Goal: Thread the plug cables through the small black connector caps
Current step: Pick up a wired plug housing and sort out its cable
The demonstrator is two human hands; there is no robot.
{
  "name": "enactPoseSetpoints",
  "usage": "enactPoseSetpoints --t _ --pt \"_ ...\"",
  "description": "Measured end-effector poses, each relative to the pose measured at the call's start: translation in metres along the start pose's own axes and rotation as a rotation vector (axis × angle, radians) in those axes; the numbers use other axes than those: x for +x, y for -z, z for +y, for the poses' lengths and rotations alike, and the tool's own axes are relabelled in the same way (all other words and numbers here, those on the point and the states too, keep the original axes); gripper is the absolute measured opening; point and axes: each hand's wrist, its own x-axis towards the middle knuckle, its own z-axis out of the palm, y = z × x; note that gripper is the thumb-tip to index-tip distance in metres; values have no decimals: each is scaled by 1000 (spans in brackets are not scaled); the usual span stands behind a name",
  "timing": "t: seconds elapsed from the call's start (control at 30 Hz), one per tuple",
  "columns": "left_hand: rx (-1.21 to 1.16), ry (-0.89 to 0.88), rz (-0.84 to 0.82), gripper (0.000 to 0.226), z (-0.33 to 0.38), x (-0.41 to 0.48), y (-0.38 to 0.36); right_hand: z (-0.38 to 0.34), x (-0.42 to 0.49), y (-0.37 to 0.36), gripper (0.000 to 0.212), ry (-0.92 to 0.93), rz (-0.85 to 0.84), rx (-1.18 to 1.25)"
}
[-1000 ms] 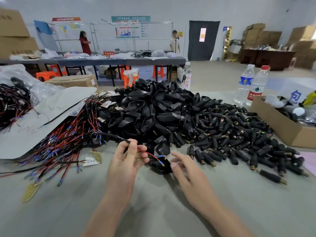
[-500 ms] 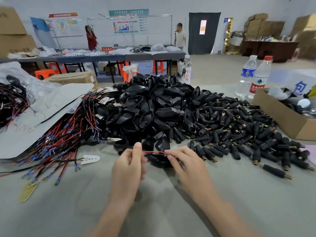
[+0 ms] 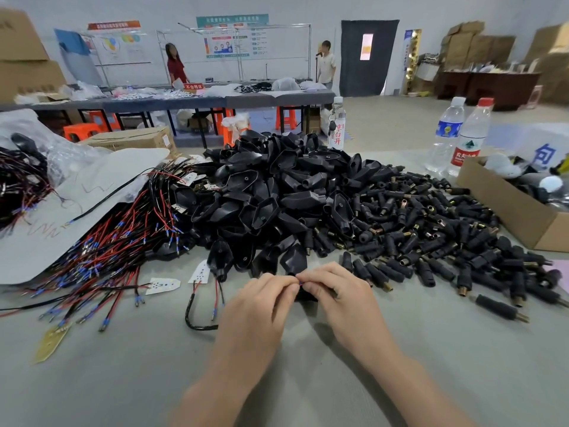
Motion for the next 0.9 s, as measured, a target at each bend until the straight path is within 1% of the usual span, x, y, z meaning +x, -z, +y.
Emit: enactPoseSetpoints --t 0.17,0.3,0.37,0.4,0.47,0.53,0.6,0.63,0.77,0.9 --pt "-218 160 -40 13 -2 3 3 -1 4 2 27 -4 40 172" --pt "-312 194 -151 17 -1 4 4 -3 4 3 31 -58 -24 329" --pt "-298 207 -130 17 -3 4 3 -4 3 3 29 -89 -38 326" --pt "-278 211 -104 16 -4 4 3 -3 2 3 28 -99 -39 285" --pt "-223 206 -50 14 -9 4 3 1 1 3 28 -94 -51 89" --pt "-174 211 -20 14 -12 4 5 6 0 2 39 -113 -113 -103" --pt "-135 227 -19 15 -14 5 5 9 -2 1 50 -166 -166 -187" --pt "-125 233 -23 15 -14 5 4 11 -2 0 52 -179 -179 -229" --pt "-83 250 -49 11 -13 4 2 11 -2 -4 41 -125 -199 -401" --pt "9 234 -62 7 -12 3 1 12 -3 -4 27 -73 -202 -417"
